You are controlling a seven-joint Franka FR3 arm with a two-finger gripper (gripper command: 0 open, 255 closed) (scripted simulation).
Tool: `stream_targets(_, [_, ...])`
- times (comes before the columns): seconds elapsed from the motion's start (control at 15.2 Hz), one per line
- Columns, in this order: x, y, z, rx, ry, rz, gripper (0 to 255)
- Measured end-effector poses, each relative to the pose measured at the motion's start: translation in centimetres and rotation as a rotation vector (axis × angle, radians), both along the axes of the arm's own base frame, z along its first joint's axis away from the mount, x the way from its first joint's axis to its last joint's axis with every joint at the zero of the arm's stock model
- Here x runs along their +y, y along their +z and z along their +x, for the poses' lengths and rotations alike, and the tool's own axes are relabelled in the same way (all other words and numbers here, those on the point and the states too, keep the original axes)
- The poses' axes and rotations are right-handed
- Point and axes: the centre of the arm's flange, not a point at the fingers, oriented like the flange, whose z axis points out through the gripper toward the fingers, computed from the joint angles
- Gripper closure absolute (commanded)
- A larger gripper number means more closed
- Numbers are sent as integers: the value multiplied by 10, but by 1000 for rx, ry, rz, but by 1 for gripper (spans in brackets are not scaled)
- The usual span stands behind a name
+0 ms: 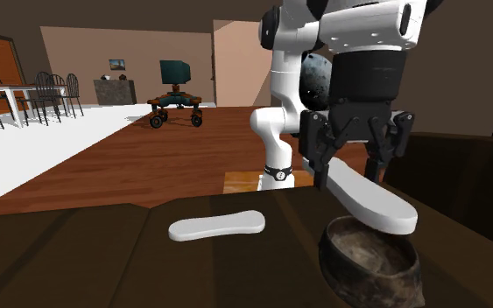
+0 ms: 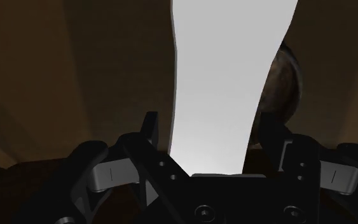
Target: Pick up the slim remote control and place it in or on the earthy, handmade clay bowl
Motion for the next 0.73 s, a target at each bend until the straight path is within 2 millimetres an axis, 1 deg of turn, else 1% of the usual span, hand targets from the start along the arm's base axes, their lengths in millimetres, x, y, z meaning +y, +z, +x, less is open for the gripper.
stream_targets(0.07, [8,3,1,1,-4,-2,255])
stream_targets(0.13, [21,2,3,10,-6,-7,255])
stream_targets(0.2, [28,-2,1,10,-6,-7,255])
stream_targets(0.4, [34,-17,0,13,-5,-7,255])
stream_targets(0.53, [34,-29,0,9,-10,-4,255])
stream_targets(0.73, [43,-41,2,-5,7,3,255])
